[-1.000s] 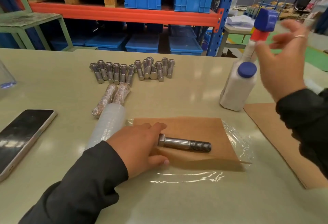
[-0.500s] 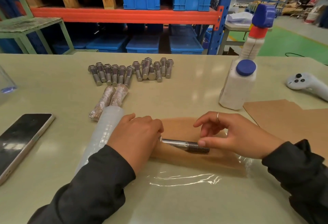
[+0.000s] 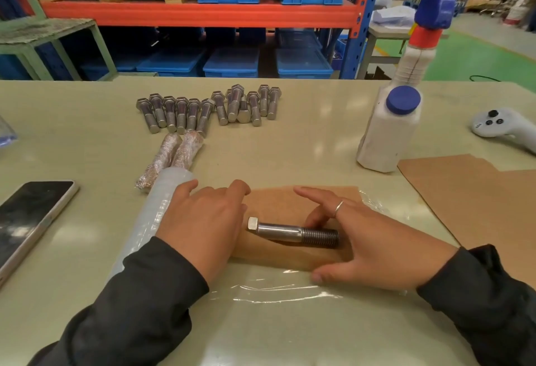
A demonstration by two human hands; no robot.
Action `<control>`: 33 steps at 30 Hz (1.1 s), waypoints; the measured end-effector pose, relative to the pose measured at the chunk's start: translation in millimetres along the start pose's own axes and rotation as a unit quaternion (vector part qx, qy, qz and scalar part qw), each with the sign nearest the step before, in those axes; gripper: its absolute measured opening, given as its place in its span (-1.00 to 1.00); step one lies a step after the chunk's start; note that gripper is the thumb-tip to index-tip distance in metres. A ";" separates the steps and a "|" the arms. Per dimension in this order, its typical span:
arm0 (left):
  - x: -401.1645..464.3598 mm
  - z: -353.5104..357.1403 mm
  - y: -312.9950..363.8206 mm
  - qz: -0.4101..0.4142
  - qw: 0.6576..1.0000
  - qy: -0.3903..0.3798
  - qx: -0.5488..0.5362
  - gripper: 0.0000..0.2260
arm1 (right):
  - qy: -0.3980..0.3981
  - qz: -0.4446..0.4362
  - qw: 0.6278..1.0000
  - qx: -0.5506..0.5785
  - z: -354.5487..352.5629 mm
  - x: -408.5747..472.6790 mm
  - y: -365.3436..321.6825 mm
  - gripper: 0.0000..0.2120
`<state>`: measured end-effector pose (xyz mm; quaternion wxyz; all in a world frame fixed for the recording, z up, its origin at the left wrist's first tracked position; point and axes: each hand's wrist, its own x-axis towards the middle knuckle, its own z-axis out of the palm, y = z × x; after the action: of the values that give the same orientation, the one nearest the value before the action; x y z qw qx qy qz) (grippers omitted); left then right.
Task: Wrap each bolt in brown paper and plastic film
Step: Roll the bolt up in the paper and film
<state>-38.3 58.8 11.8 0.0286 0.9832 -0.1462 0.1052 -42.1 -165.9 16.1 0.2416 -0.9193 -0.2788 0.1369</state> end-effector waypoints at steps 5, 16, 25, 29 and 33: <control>-2.1 -0.3 -1.3 -0.008 1.000 0.016 -0.022 -0.86 | 0.031 -0.010 0.999 0.022 1.2 2.5 0.9 -0.07; 0.6 -13.2 3.4 -0.040 0.993 0.089 -0.060 -0.72 | 0.056 -0.025 0.997 0.049 -1.5 1.2 4.3 -0.25; -3.1 -6.0 -1.7 0.067 0.987 -0.112 -0.093 -0.44 | 0.050 -0.037 0.997 0.045 -2.8 1.8 0.5 -0.28; -4.0 -2.3 -2.0 0.083 0.984 -0.106 -0.115 -0.55 | 0.037 -0.034 0.995 0.081 -2.2 1.8 2.1 -0.26; -3.9 -6.6 -1.7 0.087 0.978 -0.133 -0.135 -0.78 | 0.035 -0.017 0.993 0.113 -0.7 1.6 3.9 -0.26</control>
<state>-42.7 62.1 17.4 0.1319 0.9590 -0.2469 -0.0453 -38.7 -168.0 14.5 0.3557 -0.8855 -0.2688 0.1310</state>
